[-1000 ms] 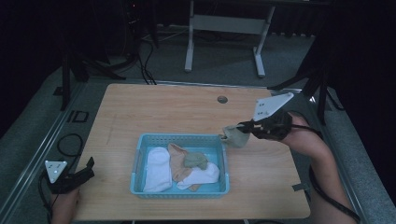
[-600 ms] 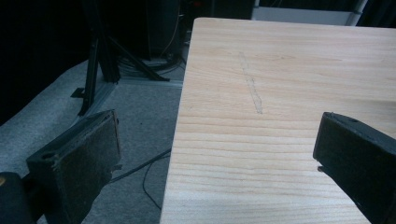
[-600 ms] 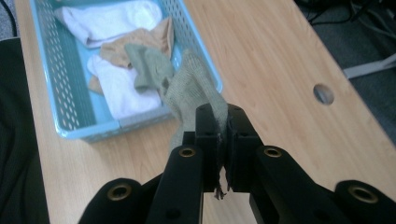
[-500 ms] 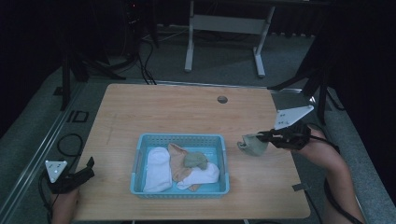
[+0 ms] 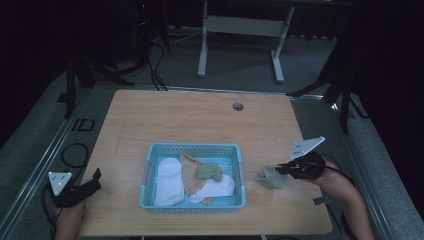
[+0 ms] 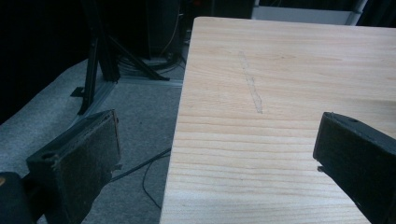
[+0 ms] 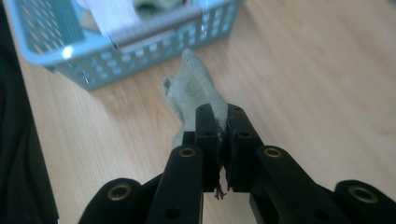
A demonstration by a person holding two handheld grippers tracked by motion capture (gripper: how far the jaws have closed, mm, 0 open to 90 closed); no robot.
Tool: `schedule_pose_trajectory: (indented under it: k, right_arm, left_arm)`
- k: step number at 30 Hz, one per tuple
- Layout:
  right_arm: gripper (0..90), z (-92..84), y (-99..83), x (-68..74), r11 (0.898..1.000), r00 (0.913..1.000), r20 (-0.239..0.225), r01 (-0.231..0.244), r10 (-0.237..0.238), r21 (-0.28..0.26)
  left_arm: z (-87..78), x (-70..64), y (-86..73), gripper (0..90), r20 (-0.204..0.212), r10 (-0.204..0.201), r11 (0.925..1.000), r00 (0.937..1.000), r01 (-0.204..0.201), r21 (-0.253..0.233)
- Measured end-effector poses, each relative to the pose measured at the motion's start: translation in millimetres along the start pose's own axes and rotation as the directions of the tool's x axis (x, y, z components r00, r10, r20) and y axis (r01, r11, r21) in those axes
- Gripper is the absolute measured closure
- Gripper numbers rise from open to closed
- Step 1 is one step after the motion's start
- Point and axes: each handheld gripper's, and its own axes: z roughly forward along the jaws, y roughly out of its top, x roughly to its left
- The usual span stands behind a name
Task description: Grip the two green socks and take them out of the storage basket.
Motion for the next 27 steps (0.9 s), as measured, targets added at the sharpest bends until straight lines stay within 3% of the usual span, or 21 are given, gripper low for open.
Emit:
schedule_pose_trajectory:
  k: [12, 17, 22, 27]
  right_arm:
    - [84.7, 51.4, -37.3, 2.3, 0.995, 0.9924, -0.092, -0.076, 0.082, 0.071]
    - [75.6, 51.6, -37.8, -0.4, 0.993, 0.9923, -0.077, -0.091, 0.097, 0.074]
    - [66.6, 41.2, -31.1, -3.9, 0.993, 0.9935, -0.051, -0.099, 0.102, 0.062]
    - [63.2, 32.3, -20.5, -4.6, 0.994, 0.9947, -0.040, -0.092, 0.094, 0.052]
  left_arm:
    - [-0.1, 0.0, -0.1, 0.3, 0.000, 0.000, 1.0000, 1.0000, 0.000, -0.001]
    - [-0.2, -0.1, 0.0, 0.3, -0.001, 0.001, 1.0000, 1.0000, -0.001, 0.000]
    - [-0.4, -0.1, -0.2, 0.4, -0.001, 0.002, 1.0000, 1.0000, -0.002, -0.004]
    - [-0.3, -0.1, -0.1, 0.3, -0.001, 0.001, 1.0000, 1.0000, -0.001, -0.002]
